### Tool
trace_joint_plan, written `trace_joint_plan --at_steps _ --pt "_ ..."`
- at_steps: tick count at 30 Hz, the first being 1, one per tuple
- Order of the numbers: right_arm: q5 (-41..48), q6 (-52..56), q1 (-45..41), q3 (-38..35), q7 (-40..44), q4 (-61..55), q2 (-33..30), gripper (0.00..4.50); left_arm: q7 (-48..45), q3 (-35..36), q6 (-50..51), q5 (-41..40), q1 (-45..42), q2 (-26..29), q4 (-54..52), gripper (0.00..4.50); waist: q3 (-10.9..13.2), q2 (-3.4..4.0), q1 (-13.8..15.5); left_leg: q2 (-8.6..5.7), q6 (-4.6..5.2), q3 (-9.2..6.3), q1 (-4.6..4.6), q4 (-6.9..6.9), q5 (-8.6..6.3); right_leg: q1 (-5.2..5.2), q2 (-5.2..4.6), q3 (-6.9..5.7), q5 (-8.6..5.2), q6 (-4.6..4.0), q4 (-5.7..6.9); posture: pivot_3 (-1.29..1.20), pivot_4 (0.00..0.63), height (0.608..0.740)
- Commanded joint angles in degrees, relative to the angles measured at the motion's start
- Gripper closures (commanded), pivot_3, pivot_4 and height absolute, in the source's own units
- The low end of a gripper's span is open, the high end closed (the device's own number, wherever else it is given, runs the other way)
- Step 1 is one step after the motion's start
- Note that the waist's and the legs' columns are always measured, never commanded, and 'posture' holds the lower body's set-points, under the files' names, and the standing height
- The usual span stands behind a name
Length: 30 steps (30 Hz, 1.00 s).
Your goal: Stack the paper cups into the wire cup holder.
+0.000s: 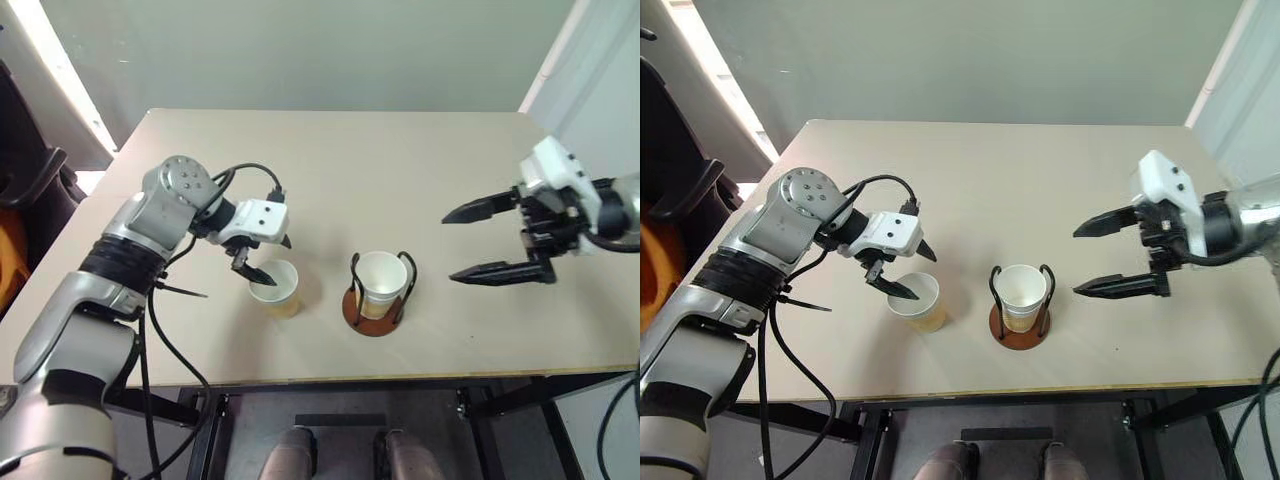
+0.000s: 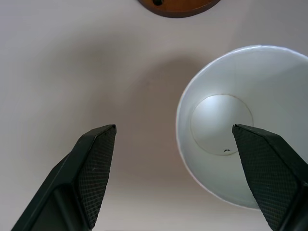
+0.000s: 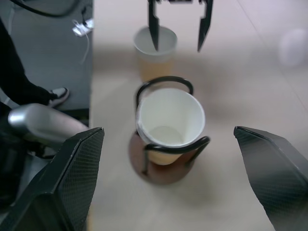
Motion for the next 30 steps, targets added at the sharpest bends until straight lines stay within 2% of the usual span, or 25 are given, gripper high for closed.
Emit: trace_joint_plan --at_steps 1,5,10,11,16,20,24,26,30 --pt "3.42 -3.88 4.25 -7.90 2.69 -2.31 -1.45 0.00 -2.38 -0.55 -0.64 -2.07 -1.53 0.66 -0.77 0.95 0.00 0.00 0.03 -0.01 0.01 0.00 0.00 0.03 0.00 0.02 0.00 0.01 0.00 0.03 0.00 0.00 0.150 0.740" --pt "5.35 -4.40 7.20 -11.50 2.50 -2.73 -2.29 0.00 -2.38 -1.80 -0.69 -3.15 -1.54 1.41 -1.13 2.37 0.00 0.00 0.04 -0.04 0.05 0.02 -0.01 0.12 0.01 0.05 -0.01 0.04 0.02 0.11 0.00 0.00 0.150 0.740" --pt "5.60 -4.92 7.50 -12.26 1.10 -2.38 -3.22 0.00 -2.38 -2.95 -0.94 -3.97 -2.32 1.70 -0.53 4.23 0.00 0.00 0.05 -0.06 0.12 0.04 0.01 0.19 0.04 0.11 -0.01 0.05 0.05 0.17 0.00 0.00 0.150 0.740" --pt "5.68 -5.03 7.51 -12.26 0.93 -2.37 -3.28 0.00 -2.38 -3.11 -1.03 -4.07 -2.59 1.68 -0.25 4.47 0.00 0.00 0.05 -0.06 0.13 0.04 0.00 0.24 0.04 0.13 -0.01 0.05 0.05 0.16 0.00 0.00 0.150 0.740" --pt "6.82 -4.78 6.59 -13.17 0.83 -2.00 -4.53 0.00 -2.38 -3.98 -1.36 -7.50 -5.16 2.66 0.73 4.47 0.00 0.00 0.05 -0.09 0.20 0.04 -0.04 0.37 0.02 0.16 -0.03 0.06 0.05 0.16 0.00 0.00 0.150 0.740" --pt "6.04 -5.63 8.70 -16.06 1.56 -0.12 -6.86 0.00 -2.38 -6.15 1.37 -19.53 -11.47 5.04 -1.29 4.47 0.00 -0.01 0.27 -0.12 0.27 0.02 -0.16 0.46 -0.02 0.15 -0.04 0.06 0.03 0.19 -0.04 0.00 0.150 0.740" --pt "6.21 -5.98 12.31 -21.15 1.94 1.69 -8.17 0.00 -2.38 -10.14 4.32 -32.09 -21.37 5.83 0.14 4.47 0.00 0.00 0.69 -0.18 0.39 -0.09 -0.32 0.61 -0.16 0.16 -0.09 0.07 -0.05 0.22 -0.15 0.00 0.150 0.740" --pt "6.77 -5.73 13.46 -23.18 1.97 1.85 -8.59 0.00 -2.38 -12.49 5.04 -36.51 -27.41 4.25 3.07 4.47 -0.01 0.02 0.83 -0.24 0.51 -0.01 -0.38 0.78 -0.35 0.18 -0.17 0.09 -0.15 0.35 -0.13 0.00 0.150 0.740" --pt "7.22 -6.52 13.18 -23.69 1.47 1.43 -9.10 0.00 -2.38 -18.29 5.01 -42.18 -37.63 -2.45 11.91 4.47 0.00 0.03 0.99 -0.34 0.62 0.06 -0.43 0.96 -0.51 0.32 -0.30 0.16 -0.23 0.52 -0.29 0.00 0.150 0.740"
